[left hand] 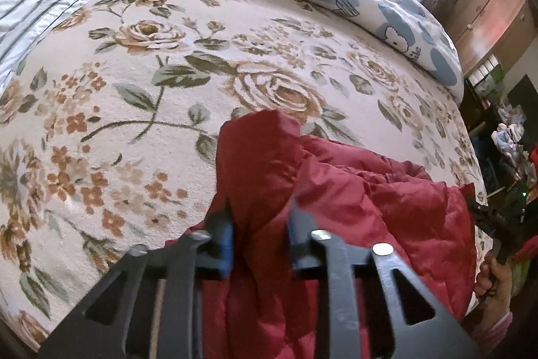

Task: Fold large clothes

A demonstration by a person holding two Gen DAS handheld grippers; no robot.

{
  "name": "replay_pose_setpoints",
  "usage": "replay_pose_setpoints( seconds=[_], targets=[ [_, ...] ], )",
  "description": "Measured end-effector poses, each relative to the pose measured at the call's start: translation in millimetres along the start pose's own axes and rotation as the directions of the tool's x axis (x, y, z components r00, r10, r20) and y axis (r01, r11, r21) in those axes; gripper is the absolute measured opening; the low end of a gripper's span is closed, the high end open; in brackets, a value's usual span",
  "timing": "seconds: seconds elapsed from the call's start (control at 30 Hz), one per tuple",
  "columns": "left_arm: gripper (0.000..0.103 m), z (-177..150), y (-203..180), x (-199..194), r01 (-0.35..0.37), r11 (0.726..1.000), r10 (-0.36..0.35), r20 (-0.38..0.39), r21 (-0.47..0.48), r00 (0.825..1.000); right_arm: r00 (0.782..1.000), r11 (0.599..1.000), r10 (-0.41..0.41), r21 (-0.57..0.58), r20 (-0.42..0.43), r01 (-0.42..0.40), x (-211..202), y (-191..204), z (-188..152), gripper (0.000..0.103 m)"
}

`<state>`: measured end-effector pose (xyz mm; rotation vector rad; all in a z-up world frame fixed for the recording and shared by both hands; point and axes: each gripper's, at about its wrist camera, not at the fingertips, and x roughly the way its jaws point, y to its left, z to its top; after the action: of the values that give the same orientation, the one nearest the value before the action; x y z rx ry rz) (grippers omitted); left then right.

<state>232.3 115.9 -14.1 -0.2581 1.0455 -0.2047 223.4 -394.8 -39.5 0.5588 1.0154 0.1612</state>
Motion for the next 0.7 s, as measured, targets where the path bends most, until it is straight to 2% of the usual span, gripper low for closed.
replay_pose_setpoints(
  seconds=[0.07,0.17,0.27,0.4,0.47,0.7],
  targets=[
    [0.013,-0.5,-3.6,-8.9,-0.002,1.0,0.002,0.03,0.007,1.0,0.998,1.0,0.001,-0.011,0.056,0.0,-13.4,4.1,-3.6,0.022],
    [0.012,4.2,-10.4,-20.2,0.0,1.0,-0.001,0.071,0.012,0.997,0.988,1.0,-0.003,-0.012,0.155,0.005,-37.7,8.9,-5.5,0.02],
    [0.012,14.3,-23.8,-20.5,-0.046,0.998,0.042,0.1,0.036,0.994,0.975,0.999,-0.046,-0.016,0.218,0.051,-46.5,16.9,-2.2,0.018],
    [0.012,23.6,-31.1,1.5,-0.1,0.994,0.097,0.084,0.04,0.992,0.964,0.988,-0.139,-0.033,0.228,0.15,-31.1,23.2,6.2,0.017],
    [0.012,25.5,-29.2,19.9,-0.12,0.992,0.118,0.051,0.037,0.992,0.959,0.981,-0.183,-0.028,0.217,0.193,-17.7,19.2,8.6,0.017],
    [0.012,18.2,-20.8,59.7,-0.153,0.988,0.153,-0.023,0.028,0.988,0.958,0.972,-0.23,0.0,0.17,0.234,11.5,1.8,3.3,0.017]
  ],
)
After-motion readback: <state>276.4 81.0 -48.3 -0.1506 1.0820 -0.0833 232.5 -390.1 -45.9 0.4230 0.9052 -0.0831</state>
